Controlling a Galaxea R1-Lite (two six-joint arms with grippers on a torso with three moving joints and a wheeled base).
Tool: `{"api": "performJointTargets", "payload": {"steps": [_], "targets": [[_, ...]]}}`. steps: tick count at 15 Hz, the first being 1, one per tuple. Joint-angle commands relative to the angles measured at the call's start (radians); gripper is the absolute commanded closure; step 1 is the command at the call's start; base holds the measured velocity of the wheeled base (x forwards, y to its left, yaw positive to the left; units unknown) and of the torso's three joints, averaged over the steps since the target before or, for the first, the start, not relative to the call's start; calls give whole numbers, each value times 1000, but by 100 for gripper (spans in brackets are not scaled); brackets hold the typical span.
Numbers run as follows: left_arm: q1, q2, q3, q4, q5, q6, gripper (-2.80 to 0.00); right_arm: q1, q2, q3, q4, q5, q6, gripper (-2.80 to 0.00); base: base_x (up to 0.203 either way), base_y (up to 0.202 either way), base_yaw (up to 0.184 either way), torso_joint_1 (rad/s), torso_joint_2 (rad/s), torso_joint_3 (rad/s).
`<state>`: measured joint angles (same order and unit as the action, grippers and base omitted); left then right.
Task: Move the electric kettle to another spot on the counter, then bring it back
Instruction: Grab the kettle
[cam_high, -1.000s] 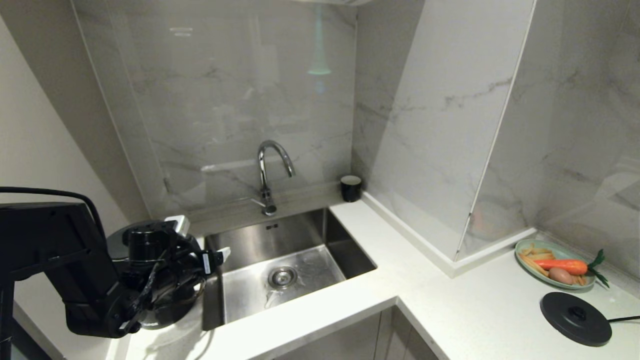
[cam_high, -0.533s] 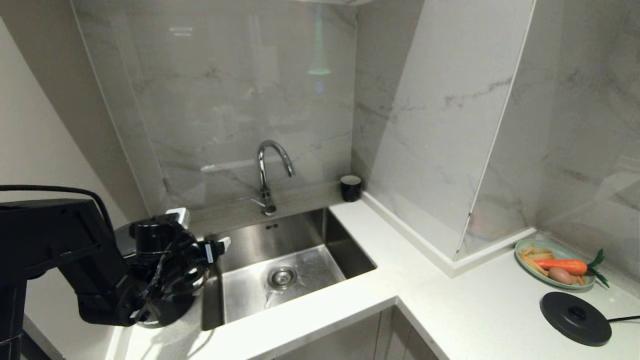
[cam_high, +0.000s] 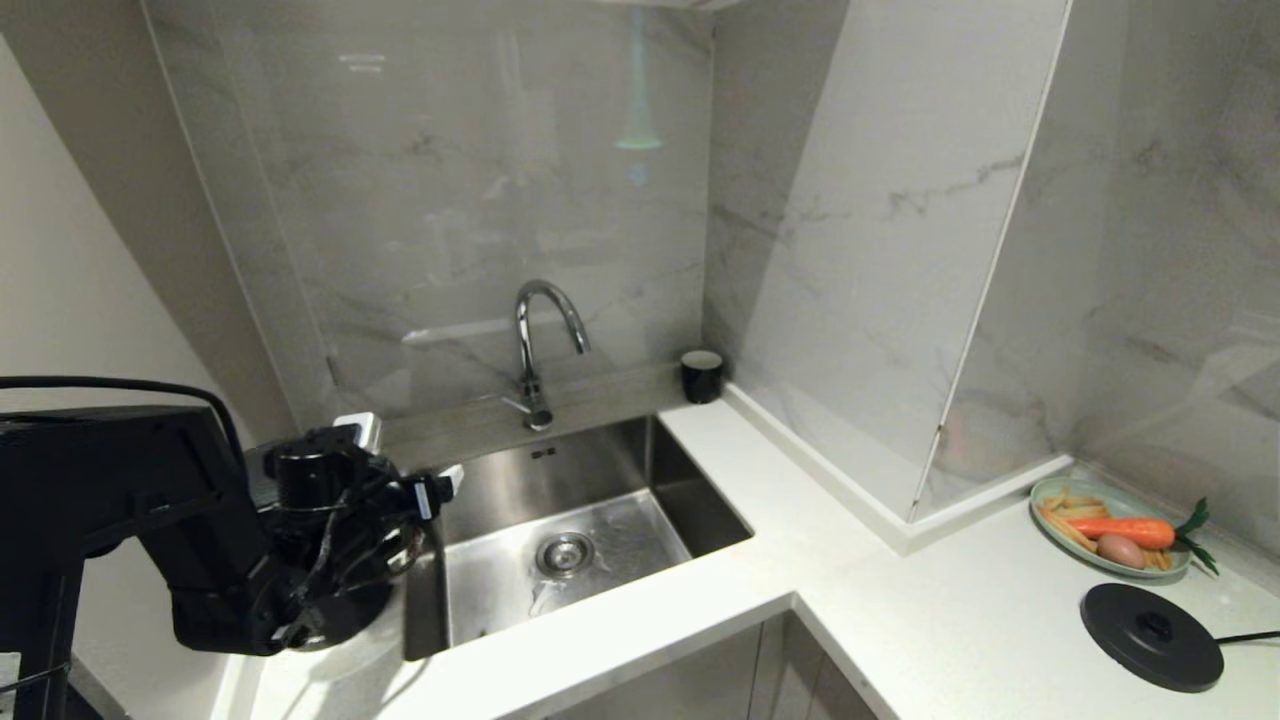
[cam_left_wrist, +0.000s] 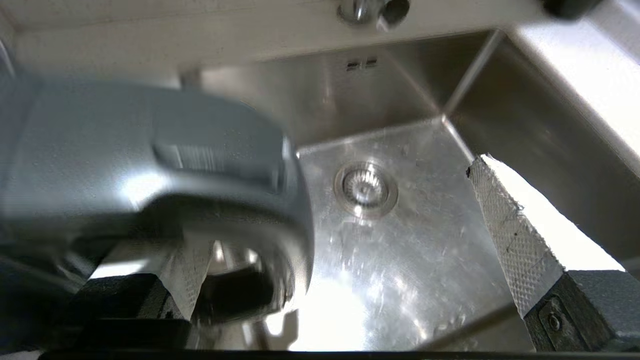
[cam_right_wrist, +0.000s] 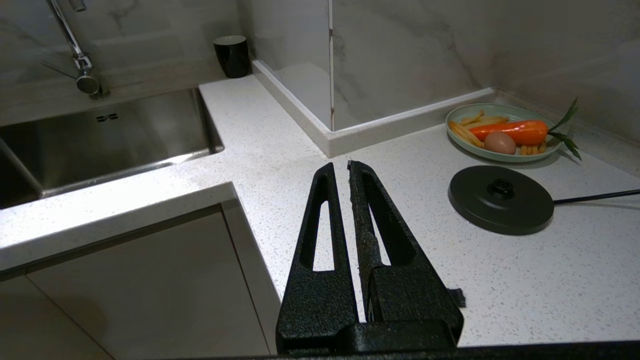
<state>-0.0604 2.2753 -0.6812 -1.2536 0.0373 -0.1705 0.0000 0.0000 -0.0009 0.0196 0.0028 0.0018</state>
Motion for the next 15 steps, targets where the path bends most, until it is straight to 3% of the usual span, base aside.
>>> {"api": "performJointTargets", "payload": {"steps": [1, 13, 14, 15], "targets": [[-1, 30, 7, -8, 1, -1, -280, 0, 0, 0, 0, 0, 0, 0, 0, 0, 0, 0, 0, 0], [8, 33, 3, -61, 10, 3, -280, 0, 0, -1, 0, 0, 1, 0, 0, 0, 0, 0, 0, 0], [8, 33, 0, -64, 31, 3, 0, 0, 0, -1, 0, 0, 0, 0, 0, 0, 0, 0, 0, 0], [8, 33, 2, -74, 38, 4, 0, 0, 0, 0, 0, 0, 0, 0, 0, 0, 0, 0, 0, 0]]}}
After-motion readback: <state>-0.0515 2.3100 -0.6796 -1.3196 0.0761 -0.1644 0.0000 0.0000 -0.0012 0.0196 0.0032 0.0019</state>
